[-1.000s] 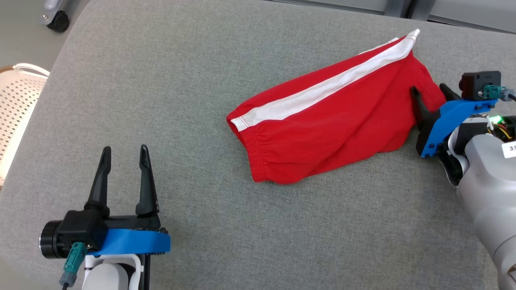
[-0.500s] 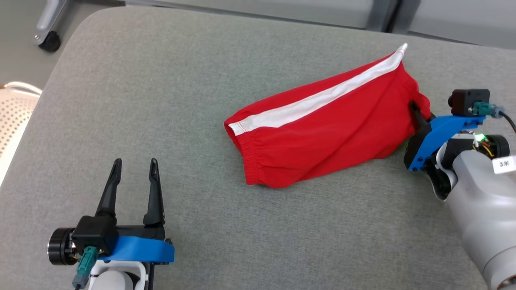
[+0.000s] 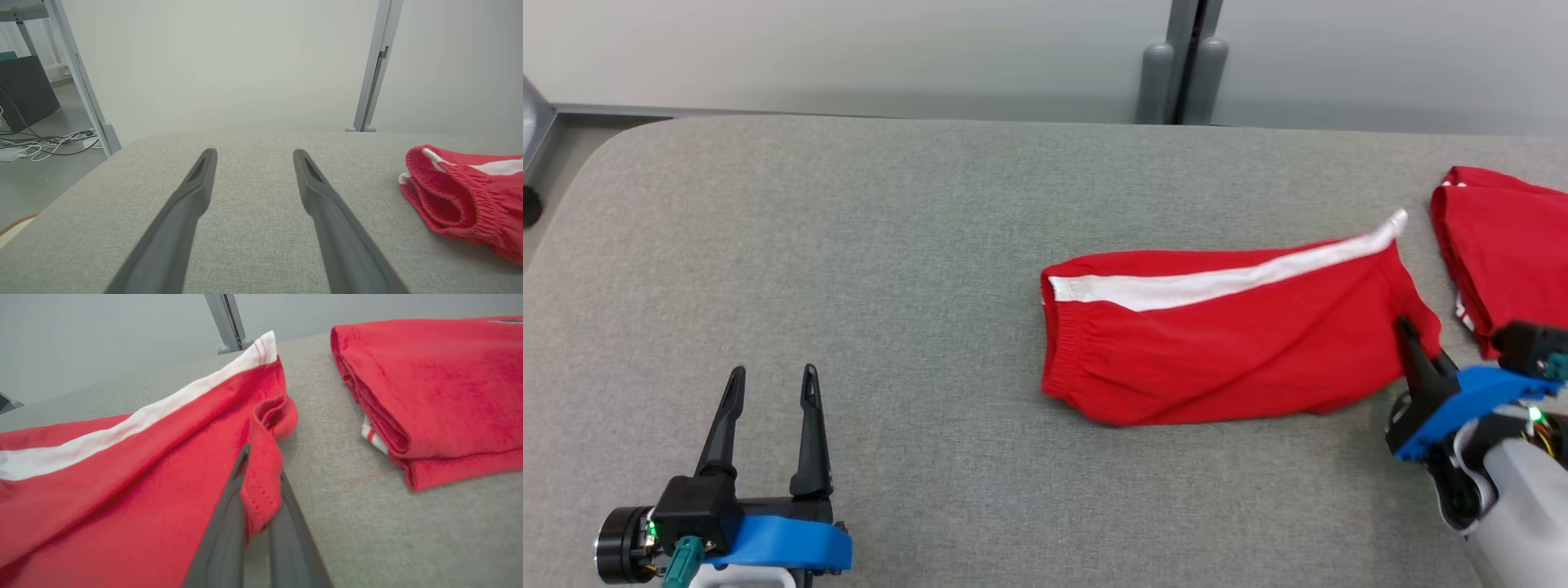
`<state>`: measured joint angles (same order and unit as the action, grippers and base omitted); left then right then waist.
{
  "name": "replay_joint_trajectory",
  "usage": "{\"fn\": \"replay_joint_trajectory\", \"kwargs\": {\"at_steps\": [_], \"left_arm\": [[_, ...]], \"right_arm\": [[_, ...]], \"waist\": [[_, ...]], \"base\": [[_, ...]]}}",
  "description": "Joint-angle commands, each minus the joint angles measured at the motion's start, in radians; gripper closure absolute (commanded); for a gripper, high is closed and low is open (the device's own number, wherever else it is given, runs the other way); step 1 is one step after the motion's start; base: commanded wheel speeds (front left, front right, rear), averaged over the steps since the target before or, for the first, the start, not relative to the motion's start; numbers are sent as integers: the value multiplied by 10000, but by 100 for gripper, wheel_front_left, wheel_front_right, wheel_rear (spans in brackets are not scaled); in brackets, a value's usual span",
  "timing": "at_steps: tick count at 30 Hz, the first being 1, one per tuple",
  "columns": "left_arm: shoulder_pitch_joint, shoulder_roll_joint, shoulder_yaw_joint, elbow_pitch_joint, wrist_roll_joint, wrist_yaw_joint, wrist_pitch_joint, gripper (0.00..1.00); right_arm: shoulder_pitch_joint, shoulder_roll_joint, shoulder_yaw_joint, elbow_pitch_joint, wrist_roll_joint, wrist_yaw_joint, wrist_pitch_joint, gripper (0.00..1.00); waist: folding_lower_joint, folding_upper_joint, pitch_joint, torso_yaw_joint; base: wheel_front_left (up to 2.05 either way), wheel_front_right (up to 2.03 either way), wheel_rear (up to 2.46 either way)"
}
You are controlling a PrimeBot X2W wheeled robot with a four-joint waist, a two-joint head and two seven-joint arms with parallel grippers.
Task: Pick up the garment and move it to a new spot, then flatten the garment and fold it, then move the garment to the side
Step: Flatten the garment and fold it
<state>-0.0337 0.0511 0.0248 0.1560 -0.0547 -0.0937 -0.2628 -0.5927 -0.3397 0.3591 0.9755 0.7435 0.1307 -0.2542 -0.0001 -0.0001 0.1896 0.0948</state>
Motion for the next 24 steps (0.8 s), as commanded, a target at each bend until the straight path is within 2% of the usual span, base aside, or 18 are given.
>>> {"fn": "replay_joint_trajectory", "kwargs": {"at_steps": [1,4,9,18,24], "left_arm": [[98,-8,100,-37,18,-29,-26,0],[136,-10,128,-130,43,-11,-26,0],[215,-13,222,-122,41,4,-26,0],[245,-9,287,25,77,-72,-26,0],[310,-11,299,-22,-17,-39,-26,0]], "right_arm": [[371,-117,-46,-164,120,1,-76,100],[959,-348,-251,-596,240,1,-105,100],[1397,-264,-477,-1218,112,1,-112,100],[1115,507,-872,-2838,-854,1,-119,100],[932,1166,-408,-3848,-1379,1,-88,100]], "waist": [[1,1,-99,-133],[1,1,-93,-212],[1,1,-70,-362],[1,1,-330,-361],[1,1,-409,-254]], "base": [[0,0,0],[0,0,0],[0,0,0],[0,0,0],[0,0,0]]}}
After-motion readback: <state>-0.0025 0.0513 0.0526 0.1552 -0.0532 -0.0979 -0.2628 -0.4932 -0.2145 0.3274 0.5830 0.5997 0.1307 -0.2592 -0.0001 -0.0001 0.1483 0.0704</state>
